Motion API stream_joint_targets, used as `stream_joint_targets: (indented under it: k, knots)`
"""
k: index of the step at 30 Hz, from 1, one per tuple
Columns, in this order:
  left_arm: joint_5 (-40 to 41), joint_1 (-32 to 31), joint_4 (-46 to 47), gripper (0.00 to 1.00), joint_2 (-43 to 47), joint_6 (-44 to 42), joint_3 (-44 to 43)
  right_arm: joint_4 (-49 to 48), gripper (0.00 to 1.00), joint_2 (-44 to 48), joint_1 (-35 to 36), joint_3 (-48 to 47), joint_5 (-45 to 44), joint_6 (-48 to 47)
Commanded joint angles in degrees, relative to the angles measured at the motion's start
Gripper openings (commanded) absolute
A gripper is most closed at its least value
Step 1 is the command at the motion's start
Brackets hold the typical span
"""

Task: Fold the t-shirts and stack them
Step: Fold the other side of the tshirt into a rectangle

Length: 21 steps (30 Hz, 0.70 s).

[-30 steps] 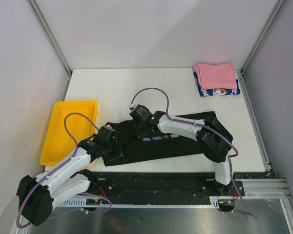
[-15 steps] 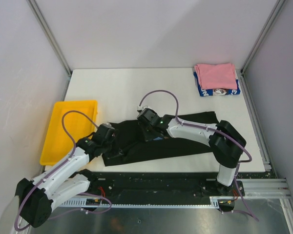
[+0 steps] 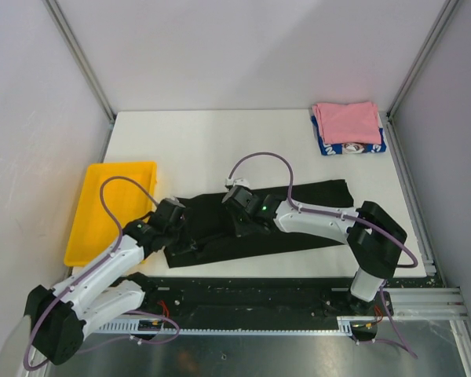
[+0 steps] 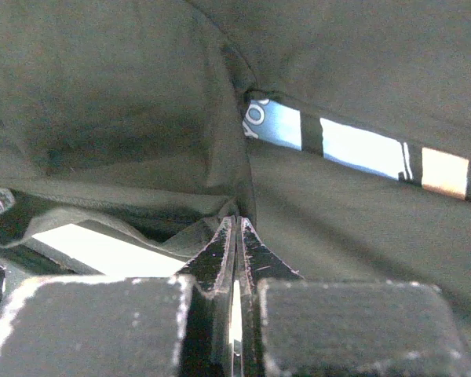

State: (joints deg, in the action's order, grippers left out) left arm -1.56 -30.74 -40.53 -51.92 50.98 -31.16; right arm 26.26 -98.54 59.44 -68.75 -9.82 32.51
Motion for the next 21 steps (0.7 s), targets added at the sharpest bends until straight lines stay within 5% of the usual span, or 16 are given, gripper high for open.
stream_joint_targets:
  k: [1, 21]
  knots:
    - [3.4, -0.3, -0.5, 0.0, -1.6, -1.2, -2.6, 1.4, 0.0, 2.3, 1.6, 1.7, -3.8, 4.2]
    - [5.3, -0.4, 1.7, 0.0, -12.3, -6.9, -6.4, 1.5, 0.0, -0.1, 1.5, 3.2, -11.0, 9.1]
